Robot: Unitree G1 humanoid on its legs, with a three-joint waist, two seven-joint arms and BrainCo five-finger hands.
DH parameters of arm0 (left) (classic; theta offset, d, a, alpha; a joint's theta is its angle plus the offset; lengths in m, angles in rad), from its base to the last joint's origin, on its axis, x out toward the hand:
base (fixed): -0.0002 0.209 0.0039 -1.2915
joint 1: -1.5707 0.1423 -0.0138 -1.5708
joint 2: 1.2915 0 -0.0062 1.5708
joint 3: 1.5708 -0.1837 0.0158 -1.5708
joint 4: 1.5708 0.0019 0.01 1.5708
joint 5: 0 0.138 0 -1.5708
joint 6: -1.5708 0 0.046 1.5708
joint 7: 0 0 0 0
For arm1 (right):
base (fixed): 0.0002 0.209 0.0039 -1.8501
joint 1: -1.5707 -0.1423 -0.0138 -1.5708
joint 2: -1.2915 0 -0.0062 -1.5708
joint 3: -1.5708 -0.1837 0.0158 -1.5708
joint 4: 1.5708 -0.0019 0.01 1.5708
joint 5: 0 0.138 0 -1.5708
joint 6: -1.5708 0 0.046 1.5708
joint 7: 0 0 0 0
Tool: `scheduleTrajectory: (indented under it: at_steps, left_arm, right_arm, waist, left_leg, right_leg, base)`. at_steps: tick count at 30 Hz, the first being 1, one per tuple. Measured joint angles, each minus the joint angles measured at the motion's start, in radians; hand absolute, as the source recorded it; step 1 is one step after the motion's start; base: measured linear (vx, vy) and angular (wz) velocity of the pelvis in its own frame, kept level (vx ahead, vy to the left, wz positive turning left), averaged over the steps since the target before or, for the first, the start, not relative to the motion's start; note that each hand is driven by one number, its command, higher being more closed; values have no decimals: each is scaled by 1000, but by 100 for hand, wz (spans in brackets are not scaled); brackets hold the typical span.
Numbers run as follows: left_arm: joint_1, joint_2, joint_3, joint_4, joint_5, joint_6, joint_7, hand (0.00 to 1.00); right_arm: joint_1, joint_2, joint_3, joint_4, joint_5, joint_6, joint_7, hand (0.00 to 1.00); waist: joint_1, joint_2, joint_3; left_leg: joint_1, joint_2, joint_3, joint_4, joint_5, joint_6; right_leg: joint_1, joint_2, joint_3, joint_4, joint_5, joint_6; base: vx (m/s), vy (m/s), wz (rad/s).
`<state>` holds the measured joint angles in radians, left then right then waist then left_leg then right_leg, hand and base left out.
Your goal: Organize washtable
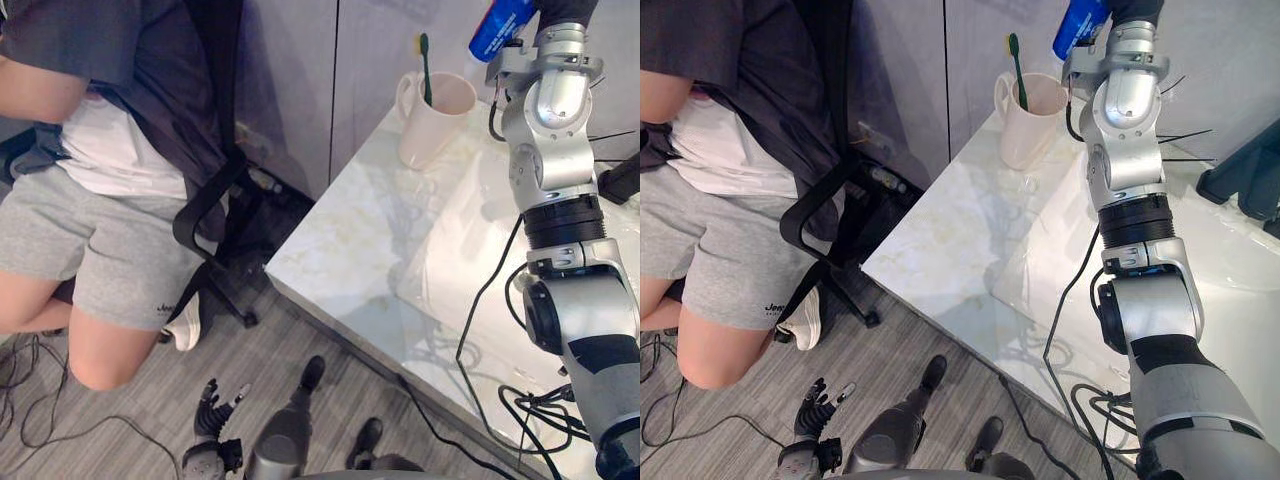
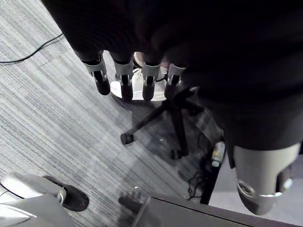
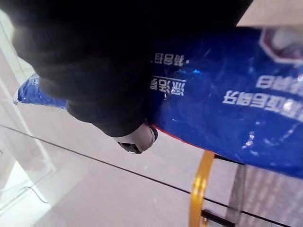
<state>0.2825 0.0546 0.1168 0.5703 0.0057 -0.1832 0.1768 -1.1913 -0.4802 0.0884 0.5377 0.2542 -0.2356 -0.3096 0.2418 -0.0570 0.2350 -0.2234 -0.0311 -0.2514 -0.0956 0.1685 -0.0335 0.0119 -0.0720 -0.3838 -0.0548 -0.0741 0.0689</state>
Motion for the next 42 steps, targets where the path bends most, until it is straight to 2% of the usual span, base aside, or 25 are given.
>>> scheduleTrajectory:
  at_steps: [7,17,28,32,36,39,42]
  left_arm:
    - [-3,0,-9,-1,-5,-2,2,0]
    - [-26,9,-38,-1,-4,-1,5,0]
    - [-26,13,-46,0,4,2,-2,0]
    - [-26,22,-45,13,4,4,-13,0]
    - [-23,38,-44,30,6,12,-26,0]
    - [-22,48,-42,33,7,13,-43,0]
    - [-21,49,-26,60,7,13,-45,0]
  right_arm:
    - [9,0,0,47,-22,18,-14,0]
    - [108,2,6,40,-33,23,-16,0]
    - [185,0,-19,-106,-39,17,1,0]
    - [233,0,-61,-209,-28,11,10,0]
    - [256,-2,-128,-286,-7,-3,9,0]
    - [302,-38,-170,-352,12,-30,9,0]
    - [362,-94,-201,-413,11,-37,12,0]
  waist:
    - [-3,10,27]
    - [-6,11,29]
    - [-13,10,28]
    - [-20,5,25]
    - [-42,-12,10]
    - [-60,-29,-2]
    - [-79,-44,-21]
  left_leg:
    - [-1,1,-1,0,0,0]
    - [8,4,10,0,-1,0]
    - [46,14,26,-1,-1,0]
    - [50,13,24,-1,-1,0]
    - [55,13,29,0,-1,0]
    - [64,13,32,-1,-1,0]
    - [69,15,41,-1,-1,0]
  right_leg:
    - [-2,1,0,1,-5,-7]
    - [1,1,10,5,-5,-7]
    - [26,4,29,19,-6,-8]
    - [32,4,29,19,-6,-8]
    - [36,4,30,19,-6,-8]
    - [43,3,32,18,-6,-8]
    - [44,3,38,20,-6,-8]
  base:
    - [0,0,0]
    - [-9,12,-2]
    - [-35,22,-4]
    - [-11,13,3]
    - [-4,5,-2]
    - [-10,8,-2]
    - [-31,14,-7]
